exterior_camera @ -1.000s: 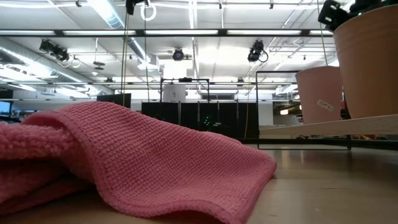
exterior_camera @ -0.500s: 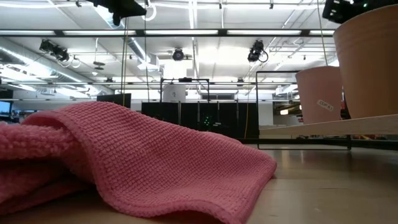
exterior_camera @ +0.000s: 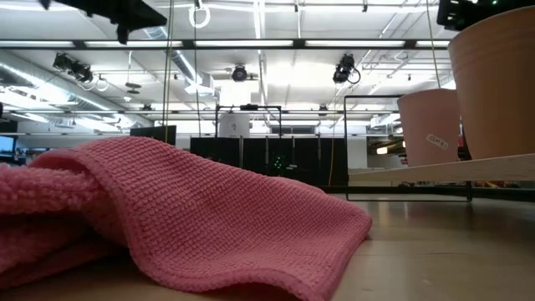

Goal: Stack small to large cups/mugs on shelf
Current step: Return to Home Position

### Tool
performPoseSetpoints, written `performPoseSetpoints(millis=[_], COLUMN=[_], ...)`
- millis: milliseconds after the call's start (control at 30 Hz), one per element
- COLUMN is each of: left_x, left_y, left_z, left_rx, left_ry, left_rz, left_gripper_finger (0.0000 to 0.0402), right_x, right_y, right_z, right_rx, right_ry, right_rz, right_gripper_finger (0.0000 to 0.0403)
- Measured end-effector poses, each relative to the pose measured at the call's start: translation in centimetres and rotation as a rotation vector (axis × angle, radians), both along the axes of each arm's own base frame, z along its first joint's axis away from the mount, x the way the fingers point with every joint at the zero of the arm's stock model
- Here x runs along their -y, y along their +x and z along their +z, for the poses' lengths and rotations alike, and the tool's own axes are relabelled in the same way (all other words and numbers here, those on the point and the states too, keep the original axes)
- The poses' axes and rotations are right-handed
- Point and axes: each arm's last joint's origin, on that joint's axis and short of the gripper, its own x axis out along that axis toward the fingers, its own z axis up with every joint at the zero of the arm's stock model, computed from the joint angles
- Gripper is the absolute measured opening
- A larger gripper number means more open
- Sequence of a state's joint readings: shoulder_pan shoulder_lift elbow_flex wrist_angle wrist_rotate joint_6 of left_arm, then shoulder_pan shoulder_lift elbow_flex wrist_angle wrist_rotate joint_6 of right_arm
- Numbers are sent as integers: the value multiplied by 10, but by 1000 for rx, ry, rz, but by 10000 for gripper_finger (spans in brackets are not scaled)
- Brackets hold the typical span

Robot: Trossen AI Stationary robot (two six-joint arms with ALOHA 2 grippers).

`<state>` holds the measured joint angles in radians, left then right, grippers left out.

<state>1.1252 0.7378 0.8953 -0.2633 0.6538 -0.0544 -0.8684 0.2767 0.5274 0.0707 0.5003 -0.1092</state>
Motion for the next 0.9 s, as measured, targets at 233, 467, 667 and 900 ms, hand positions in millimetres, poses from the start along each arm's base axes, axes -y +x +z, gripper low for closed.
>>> performPoseSetpoints(millis=[233, 467, 667, 900], left_x=[39, 38, 34, 33], left_y=[-19, -19, -16, -15], left_z=[-29, -66, -80, -85], left_rx=[162, 184, 186, 171], left_ry=[69, 18, 7, 19], left_rz=[21, 28, 18, 19], left_gripper_finger=[32, 40, 33, 28], right_x=[1, 5, 3, -3], right_y=[1, 6, 5, 0], right_z=[-6, -30, -55, -74], right_rx=[33, 32, 93, 170], right_ry=[68, 146, 120, 41], right_rz=[21, 82, 118, 130], right_gripper_finger=[55, 55, 55, 55])
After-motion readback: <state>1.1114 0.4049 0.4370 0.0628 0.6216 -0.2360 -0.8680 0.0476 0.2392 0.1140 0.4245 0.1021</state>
